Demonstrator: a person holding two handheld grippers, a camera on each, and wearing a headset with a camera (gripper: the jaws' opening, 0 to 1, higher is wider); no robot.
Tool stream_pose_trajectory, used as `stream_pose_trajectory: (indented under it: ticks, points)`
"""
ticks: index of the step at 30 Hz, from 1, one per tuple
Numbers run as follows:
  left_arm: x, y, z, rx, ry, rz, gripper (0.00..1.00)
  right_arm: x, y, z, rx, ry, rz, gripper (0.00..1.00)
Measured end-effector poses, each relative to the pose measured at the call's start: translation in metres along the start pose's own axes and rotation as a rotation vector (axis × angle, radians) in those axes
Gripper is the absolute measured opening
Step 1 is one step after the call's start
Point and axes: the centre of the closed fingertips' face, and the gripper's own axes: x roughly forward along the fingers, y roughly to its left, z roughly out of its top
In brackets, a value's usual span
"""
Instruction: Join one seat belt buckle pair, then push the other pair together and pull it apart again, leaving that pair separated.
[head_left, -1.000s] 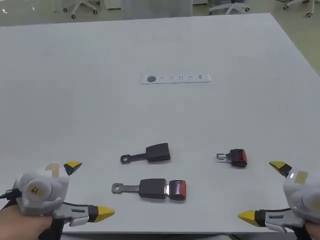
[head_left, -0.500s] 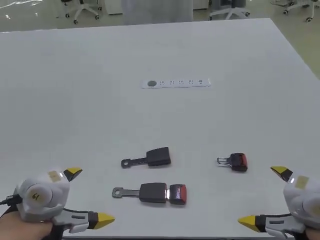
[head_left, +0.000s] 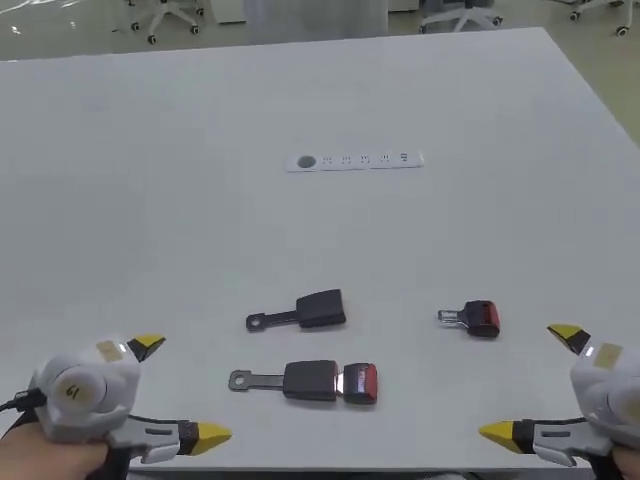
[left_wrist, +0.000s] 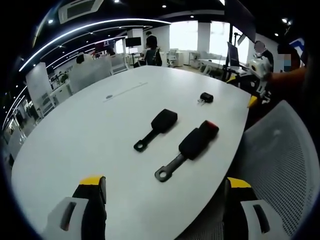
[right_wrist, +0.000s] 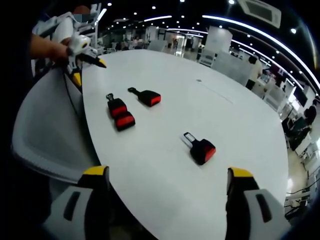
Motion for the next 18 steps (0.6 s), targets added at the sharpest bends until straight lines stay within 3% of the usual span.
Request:
stream_pose_trajectory:
  ticks: [18]
  points:
    - [-0.0013,-0.0052,-0.009,0.003,-0.002,0.002,1.0,-0.0053,-0.0012,-0.0051,0.027,0.005,-0.02,0.99]
